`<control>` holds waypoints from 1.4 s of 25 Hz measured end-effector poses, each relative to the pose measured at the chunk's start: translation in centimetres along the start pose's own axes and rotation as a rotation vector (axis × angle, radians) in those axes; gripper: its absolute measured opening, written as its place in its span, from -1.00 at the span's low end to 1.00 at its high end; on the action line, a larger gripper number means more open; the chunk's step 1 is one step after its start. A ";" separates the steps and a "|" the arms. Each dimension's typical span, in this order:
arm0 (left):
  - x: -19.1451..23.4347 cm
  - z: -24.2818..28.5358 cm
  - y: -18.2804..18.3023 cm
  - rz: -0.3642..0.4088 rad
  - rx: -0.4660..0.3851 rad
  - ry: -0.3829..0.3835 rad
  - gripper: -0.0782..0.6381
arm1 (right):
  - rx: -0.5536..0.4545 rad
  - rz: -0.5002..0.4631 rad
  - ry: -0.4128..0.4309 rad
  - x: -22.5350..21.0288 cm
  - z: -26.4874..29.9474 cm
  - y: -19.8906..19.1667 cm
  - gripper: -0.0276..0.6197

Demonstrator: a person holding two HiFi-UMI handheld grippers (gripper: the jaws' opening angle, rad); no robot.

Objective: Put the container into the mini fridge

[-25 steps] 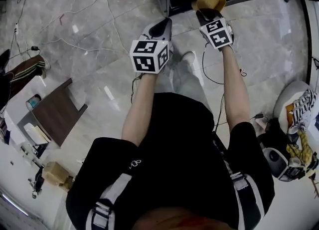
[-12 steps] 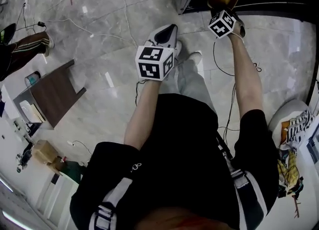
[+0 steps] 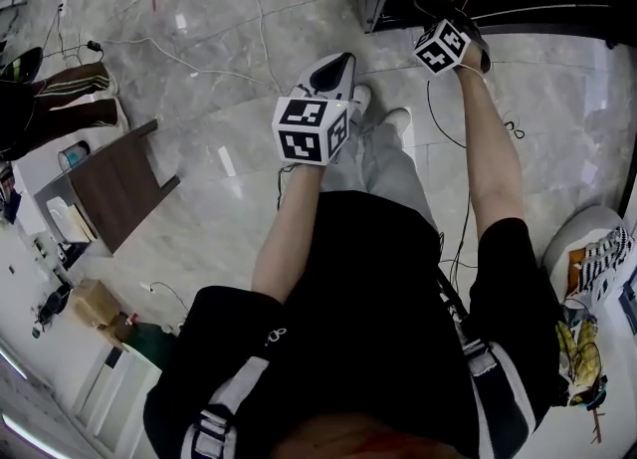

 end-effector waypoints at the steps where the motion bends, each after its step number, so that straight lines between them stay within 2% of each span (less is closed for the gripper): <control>1: -0.3 0.0 0.2 0.005 -0.003 -0.007 -0.76 | -0.024 0.076 -0.011 -0.1 -1.0 -0.1 -0.67; 4: -2.1 0.6 1.2 0.039 -0.019 -0.047 -0.76 | -0.116 0.372 -0.045 -0.5 -4.9 -1.4 -0.70; 9: -7.5 1.6 3.8 0.130 -0.067 -0.139 -0.76 | -0.263 0.908 -0.123 -1.6 -12.5 -6.5 -0.83; 12: -11.0 2.1 5.5 0.182 -0.100 -0.202 -0.76 | -0.381 1.111 -0.156 -2.7 -17.3 -9.3 -0.86; 16: -16.9 2.6 7.9 0.244 -0.152 -0.302 -0.76 | -0.556 1.288 -0.274 -5.3 -25.3 -13.5 -0.88; 19: -22.6 2.2 11.1 0.306 -0.225 -0.382 -0.76 | -0.692 1.349 -0.384 -7.5 -32.1 -16.8 -0.88; 23: -29.3 0.3 14.3 0.390 -0.335 -0.478 -0.76 | -0.809 1.340 -0.508 -8.8 -39.4 -19.5 -0.88; 27: -34.2 -1.5 16.5 0.456 -0.402 -0.547 -0.76 | -0.805 1.318 -0.621 -9.7 -44.2 -21.8 -0.88; 35: -38.5 -2.5 17.2 0.532 -0.433 -0.602 -0.76 | -0.808 1.287 -0.700 -10.2 -47.6 -24.3 -0.88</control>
Point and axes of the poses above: the fingertips, and each gripper's own axes: z forward along the fingers, x to its left, y out of its top, the point moved 5 cm from there along -z, backward along the fingers, and after that the axes turned 8 degrees about x, right-handed, at the moved point
